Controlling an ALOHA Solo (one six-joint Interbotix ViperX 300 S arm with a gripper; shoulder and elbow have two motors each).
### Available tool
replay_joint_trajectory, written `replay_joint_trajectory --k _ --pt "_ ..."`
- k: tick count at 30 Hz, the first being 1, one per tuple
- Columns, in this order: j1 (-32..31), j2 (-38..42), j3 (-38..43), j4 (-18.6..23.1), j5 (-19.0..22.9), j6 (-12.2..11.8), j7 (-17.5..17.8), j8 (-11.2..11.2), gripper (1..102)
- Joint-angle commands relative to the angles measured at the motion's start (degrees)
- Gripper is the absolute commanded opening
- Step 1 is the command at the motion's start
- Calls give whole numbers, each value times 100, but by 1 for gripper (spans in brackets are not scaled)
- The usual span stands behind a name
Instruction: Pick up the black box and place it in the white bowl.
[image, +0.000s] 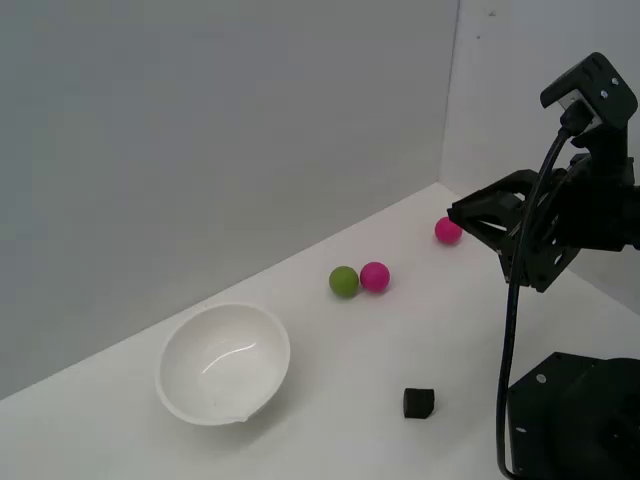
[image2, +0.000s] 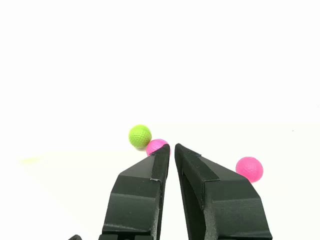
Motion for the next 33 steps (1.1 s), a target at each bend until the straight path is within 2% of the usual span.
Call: replay_joint_trajectory --k 1,20,33 --pt "-105 220 237 0 -26 -70 44 35 3" --pt "-220 229 237 0 -18 -70 53 35 3" --pt "-729 -606 -589 -483 -519 -53 527 35 3"
